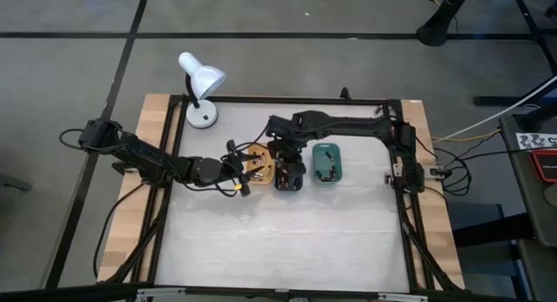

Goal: Sort batteries
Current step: Put the black battery into the blue bin

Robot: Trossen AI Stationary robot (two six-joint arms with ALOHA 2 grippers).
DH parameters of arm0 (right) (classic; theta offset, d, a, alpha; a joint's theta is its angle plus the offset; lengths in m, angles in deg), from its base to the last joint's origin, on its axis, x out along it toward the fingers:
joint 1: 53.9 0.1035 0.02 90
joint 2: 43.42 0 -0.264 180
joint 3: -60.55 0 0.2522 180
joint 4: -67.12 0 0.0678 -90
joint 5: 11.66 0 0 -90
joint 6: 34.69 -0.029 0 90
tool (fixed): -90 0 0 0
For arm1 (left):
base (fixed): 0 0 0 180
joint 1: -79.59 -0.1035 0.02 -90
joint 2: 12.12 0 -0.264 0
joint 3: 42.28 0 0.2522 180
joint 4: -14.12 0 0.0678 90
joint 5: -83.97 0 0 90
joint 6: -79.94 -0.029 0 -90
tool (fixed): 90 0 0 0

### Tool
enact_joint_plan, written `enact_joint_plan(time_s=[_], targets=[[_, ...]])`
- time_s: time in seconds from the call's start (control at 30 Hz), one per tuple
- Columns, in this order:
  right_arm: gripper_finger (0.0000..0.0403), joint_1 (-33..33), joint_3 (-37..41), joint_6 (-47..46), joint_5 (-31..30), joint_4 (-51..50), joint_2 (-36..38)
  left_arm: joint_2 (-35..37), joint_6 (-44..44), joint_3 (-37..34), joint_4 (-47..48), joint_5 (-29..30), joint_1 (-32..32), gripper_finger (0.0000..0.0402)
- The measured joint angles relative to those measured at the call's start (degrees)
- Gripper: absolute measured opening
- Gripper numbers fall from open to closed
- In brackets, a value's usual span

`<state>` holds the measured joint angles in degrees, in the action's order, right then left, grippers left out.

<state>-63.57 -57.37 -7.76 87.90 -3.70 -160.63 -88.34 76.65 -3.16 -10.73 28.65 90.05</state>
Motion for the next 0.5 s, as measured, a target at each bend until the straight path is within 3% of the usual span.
enact_joint_plan(time_s=[0.5], targets=[[0.0184, -1.7, 0.0, -2.7, -1.6, -0.7, 0.0, 0.0, -0.1, 0.0, 0.1, 0.0, 0.0, 0.0156]])
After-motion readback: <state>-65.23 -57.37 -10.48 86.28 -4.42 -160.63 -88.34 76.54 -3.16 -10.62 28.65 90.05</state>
